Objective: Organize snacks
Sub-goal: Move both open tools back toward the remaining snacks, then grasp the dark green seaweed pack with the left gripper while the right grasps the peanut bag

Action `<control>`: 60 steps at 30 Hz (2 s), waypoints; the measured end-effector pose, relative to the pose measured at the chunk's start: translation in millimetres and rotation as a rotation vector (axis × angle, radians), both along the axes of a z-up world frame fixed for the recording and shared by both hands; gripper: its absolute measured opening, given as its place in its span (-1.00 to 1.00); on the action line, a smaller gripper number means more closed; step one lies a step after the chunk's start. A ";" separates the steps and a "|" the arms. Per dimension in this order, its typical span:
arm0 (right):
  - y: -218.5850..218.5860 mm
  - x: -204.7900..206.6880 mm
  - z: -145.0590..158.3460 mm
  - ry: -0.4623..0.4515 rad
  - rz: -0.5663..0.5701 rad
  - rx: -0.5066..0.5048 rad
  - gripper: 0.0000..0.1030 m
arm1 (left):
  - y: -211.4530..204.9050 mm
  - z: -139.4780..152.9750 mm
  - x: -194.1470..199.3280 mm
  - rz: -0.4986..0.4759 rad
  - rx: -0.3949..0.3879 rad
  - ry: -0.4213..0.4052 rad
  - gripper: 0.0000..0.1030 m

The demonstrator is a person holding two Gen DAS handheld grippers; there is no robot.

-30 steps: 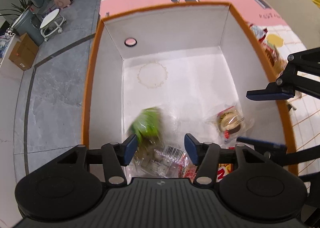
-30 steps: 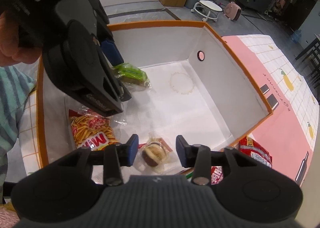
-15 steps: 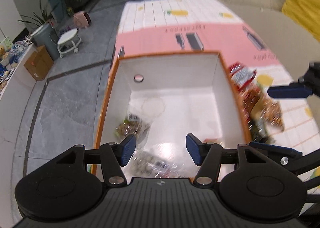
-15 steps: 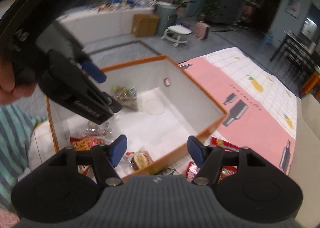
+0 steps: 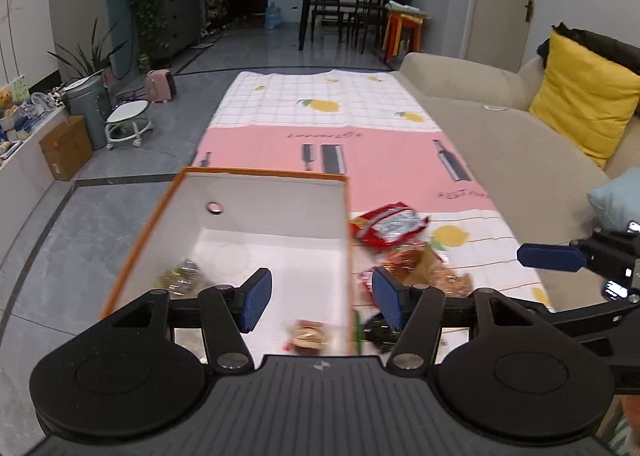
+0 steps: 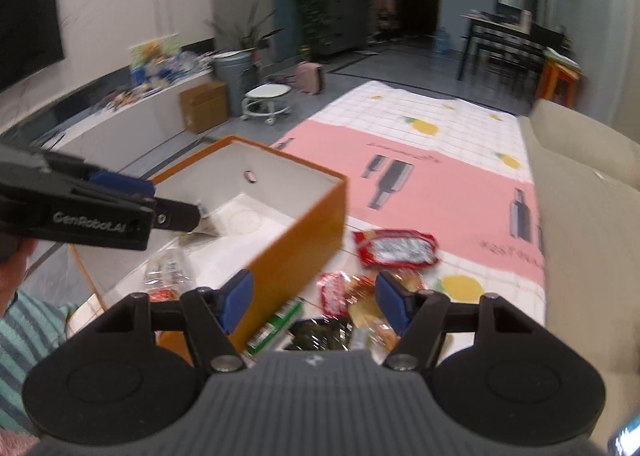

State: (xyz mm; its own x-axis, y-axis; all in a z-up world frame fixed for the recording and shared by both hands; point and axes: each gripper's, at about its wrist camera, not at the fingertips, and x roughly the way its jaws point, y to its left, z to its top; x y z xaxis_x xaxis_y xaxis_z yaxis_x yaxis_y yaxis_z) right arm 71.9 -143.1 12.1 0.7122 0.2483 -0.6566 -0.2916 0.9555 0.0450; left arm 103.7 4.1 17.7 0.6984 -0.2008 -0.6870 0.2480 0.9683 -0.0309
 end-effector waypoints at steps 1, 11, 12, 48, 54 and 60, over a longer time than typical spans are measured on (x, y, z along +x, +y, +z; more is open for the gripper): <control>-5.9 -3.5 -1.6 -0.001 -0.024 0.004 0.27 | -5.2 -0.9 -3.0 -0.007 0.000 -0.005 0.32; -55.5 -30.0 -35.0 0.048 -0.214 0.034 0.27 | -51.5 -29.7 -23.6 -0.086 -0.018 0.021 0.32; -59.6 -32.0 -39.9 0.052 -0.226 0.031 0.27 | -56.3 -34.0 -25.6 -0.092 -0.016 0.028 0.32; -75.3 47.6 -135.2 0.102 0.087 -0.159 0.46 | -135.0 -129.7 34.9 -0.510 0.568 0.181 0.31; -71.0 70.4 -149.7 0.088 0.174 -0.181 0.53 | -136.6 -139.9 51.3 -0.486 0.570 0.251 0.28; -71.0 88.1 -157.5 0.093 0.206 -0.140 0.63 | -138.7 -148.2 60.1 -0.475 0.557 0.288 0.17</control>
